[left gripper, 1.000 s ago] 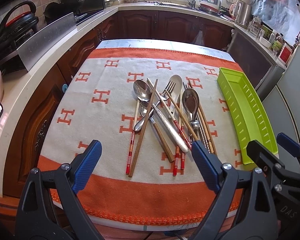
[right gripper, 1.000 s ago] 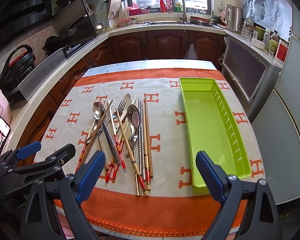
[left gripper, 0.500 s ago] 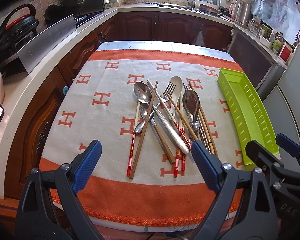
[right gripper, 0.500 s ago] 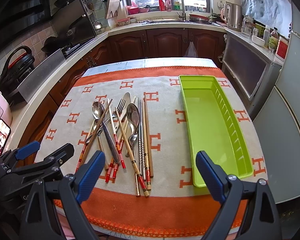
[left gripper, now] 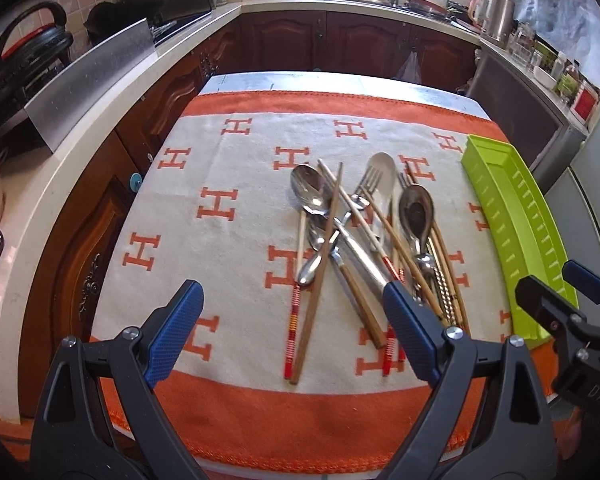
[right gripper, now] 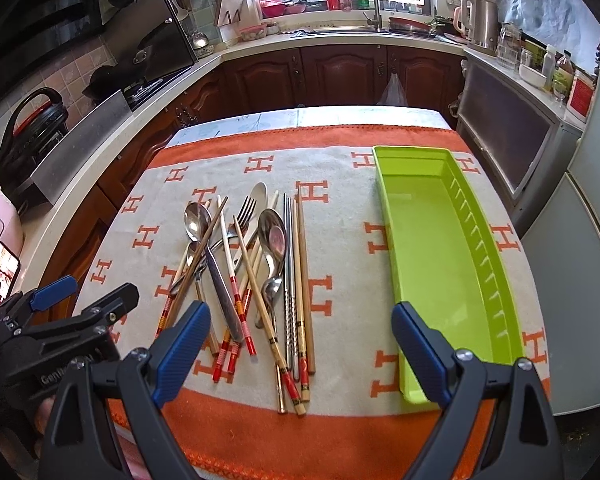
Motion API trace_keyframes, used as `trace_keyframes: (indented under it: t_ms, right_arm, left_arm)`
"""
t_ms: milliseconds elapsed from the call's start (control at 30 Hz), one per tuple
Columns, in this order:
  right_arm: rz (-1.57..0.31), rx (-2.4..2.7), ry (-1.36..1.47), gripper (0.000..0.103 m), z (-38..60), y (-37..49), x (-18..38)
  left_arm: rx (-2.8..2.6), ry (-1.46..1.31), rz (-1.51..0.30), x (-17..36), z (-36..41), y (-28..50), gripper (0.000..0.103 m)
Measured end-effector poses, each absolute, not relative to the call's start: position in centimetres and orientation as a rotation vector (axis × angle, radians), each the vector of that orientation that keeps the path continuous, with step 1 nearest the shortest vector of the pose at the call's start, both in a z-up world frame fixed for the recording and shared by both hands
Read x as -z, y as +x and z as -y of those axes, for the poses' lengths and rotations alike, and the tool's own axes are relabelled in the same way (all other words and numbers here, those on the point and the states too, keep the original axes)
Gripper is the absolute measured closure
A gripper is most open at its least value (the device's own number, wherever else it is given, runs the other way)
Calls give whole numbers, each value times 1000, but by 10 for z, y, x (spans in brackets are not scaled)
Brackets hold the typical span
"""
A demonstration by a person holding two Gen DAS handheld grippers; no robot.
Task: Organize utensils
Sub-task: 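Grasp a plain wooden chopstick with each tool from the utensil pile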
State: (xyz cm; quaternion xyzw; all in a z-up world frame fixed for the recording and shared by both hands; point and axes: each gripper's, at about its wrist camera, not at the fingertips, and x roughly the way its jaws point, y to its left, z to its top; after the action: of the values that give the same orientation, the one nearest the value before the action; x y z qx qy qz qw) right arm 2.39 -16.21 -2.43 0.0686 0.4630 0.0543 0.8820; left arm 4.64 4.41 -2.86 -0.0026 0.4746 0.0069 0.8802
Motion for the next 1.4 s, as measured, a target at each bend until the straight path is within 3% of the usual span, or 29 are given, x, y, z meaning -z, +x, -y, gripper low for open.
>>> trace_keyframes:
  t_ms: [233,367,567,800,900,1333,1400]
  right_arm:
    - [-1026,-197,141,26,155,62,34]
    - [-1081,-269,161,36,148,83,46]
    - [-1203,-361,229,58,140,112,78]
    - [-1319,-408,291,84,141,129,117]
    - [-1318,-425,273,84,138,127,118]
    - [-1295,-449,84,84,129,92,120]
    - [-1278,-445,39,84,125,87,121]
  left_arm:
    - [-31,-38,-1036,45,-84,83,14]
    - [21,-55,-1081,61,-94,100,25]
    - [89,-58,-1161,92,-92,118,52]
    - [168,-39,-1177,108,-74,123,66]
    - [187,-32,-1182,111,-68,123,70]
    - [249,-15,-1166,111,-52,117,71]
    - [258,-15,-1166,112,-50,117,76]
